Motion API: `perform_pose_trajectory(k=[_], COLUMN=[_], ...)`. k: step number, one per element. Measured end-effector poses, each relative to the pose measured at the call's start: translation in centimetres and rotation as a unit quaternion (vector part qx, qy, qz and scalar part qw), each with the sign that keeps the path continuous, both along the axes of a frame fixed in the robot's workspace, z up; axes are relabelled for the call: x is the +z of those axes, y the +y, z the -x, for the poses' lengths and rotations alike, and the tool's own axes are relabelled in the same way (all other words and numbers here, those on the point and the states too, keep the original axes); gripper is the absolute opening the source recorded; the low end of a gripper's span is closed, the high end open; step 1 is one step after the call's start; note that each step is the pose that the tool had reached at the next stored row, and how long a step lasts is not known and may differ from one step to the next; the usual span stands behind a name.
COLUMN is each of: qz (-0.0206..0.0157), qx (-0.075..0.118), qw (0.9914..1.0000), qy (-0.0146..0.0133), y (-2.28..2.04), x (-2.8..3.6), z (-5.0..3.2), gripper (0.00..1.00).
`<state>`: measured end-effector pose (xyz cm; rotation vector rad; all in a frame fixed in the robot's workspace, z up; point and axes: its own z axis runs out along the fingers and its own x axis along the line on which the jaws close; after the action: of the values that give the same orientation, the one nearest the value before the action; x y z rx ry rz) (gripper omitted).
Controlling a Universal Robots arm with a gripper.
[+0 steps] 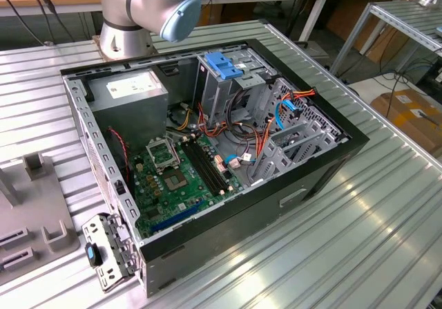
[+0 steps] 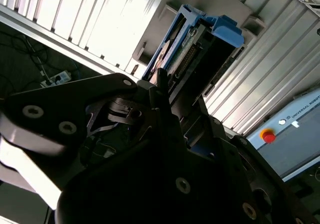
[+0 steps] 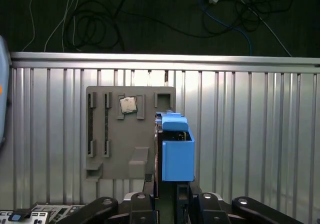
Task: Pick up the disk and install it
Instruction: 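Pick up the disk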
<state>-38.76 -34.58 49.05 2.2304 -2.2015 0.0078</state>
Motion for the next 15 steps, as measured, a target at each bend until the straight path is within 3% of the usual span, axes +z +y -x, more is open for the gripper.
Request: perform_pose_trajectory(k=[15], qz=[0.0], qx=[0.0], qw=[1.0], qy=[0.0], y=[0.0], x=[0.0], z=[-3.44], gripper=[0.35])
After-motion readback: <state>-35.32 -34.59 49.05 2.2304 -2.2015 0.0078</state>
